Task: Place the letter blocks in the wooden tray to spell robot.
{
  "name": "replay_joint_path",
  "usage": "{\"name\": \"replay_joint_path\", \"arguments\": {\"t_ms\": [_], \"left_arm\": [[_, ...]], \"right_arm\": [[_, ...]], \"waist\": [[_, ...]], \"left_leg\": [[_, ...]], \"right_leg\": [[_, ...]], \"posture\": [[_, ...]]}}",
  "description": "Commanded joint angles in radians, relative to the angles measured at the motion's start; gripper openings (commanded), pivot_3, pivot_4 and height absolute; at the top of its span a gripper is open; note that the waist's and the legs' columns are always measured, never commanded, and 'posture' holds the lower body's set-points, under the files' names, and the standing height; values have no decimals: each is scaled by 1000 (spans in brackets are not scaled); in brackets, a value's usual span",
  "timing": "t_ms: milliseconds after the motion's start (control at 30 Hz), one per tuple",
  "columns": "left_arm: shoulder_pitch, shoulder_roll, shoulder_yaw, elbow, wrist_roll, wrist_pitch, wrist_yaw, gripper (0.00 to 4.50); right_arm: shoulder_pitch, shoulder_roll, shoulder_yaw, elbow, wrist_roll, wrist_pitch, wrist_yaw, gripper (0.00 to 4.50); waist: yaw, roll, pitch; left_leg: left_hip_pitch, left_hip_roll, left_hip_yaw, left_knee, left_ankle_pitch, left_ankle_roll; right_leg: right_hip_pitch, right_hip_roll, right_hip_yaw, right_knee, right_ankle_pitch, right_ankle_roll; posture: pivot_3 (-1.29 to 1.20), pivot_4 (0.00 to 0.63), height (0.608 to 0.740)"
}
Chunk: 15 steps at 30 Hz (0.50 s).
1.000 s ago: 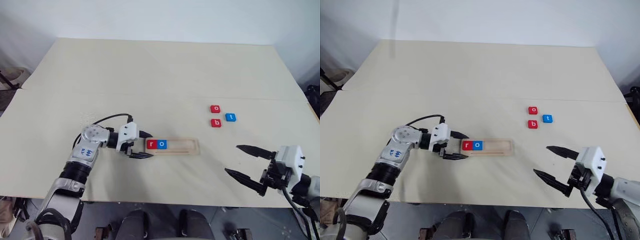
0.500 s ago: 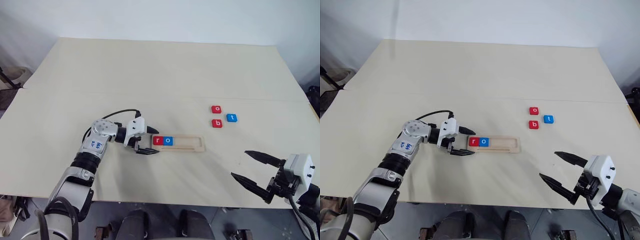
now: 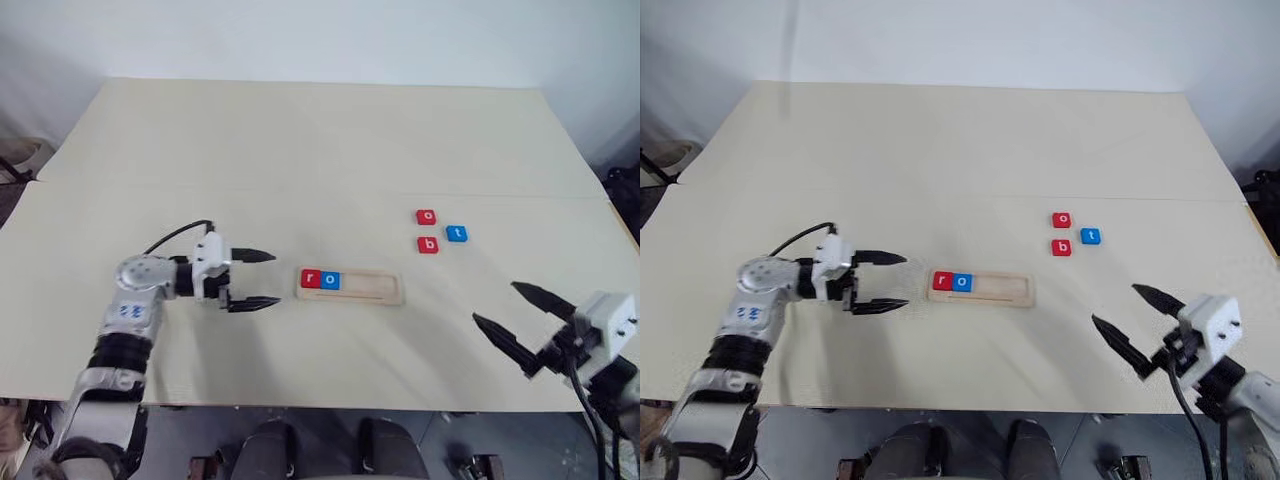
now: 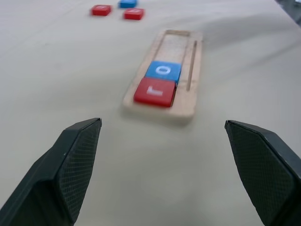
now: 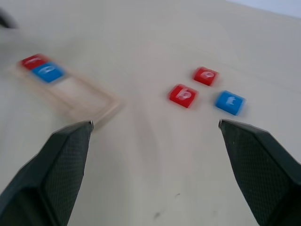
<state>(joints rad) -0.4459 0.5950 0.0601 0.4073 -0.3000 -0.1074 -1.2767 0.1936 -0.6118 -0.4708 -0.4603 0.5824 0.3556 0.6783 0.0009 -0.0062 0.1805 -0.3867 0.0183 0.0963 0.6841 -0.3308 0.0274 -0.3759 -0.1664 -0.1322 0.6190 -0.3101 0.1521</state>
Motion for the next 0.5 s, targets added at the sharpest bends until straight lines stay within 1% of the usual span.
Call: {"name": "replay_joint_path", "arguments": {"t_ms": [33, 133, 267, 367, 500], "left_arm": [[76, 3, 75, -120, -41, -21, 82, 4457], [151, -5, 110, -210, -68, 10, 139, 4457], [199, -27, 122, -314, -103, 68, 204, 4457], [223, -33, 111, -380, -121, 115, 224, 4457], [239, -32, 107, -431, -136, 163, 243, 4457]], "right_arm": [[-110, -30, 16, 28, -10, 108, -114, 4500], [-255, -61, 97, 121, -62, 202, -169, 4500], [-419, -73, 196, 243, -118, 248, -178, 4500], [-527, -58, 220, 319, -130, 296, -202, 4500], [-581, -61, 230, 335, -140, 346, -212, 4500]], "waist": [[-1, 0, 0], [9, 0, 0], [11, 0, 0], [9, 0, 0], [8, 0, 0]], "left_leg": [[0, 2, 0, 0, 0, 0], [-1, 1, -2, 0, 0, 0], [-1, 1, -1, 0, 0, 0], [-1, -1, 0, 0, 0, 0], [-1, -2, -1, 0, 0, 0]], "right_leg": [[0, 0, 0, 0, 0, 0], [0, 0, -1, 0, 0, 0], [0, -1, 0, 0, 0, 0], [0, -1, -1, 0, 0, 0], [-1, -1, -1, 0, 0, 0]], "posture": [[0, 150, 740], [0, 150, 740], [0, 150, 740], [0, 150, 740], [0, 150, 740]]}}
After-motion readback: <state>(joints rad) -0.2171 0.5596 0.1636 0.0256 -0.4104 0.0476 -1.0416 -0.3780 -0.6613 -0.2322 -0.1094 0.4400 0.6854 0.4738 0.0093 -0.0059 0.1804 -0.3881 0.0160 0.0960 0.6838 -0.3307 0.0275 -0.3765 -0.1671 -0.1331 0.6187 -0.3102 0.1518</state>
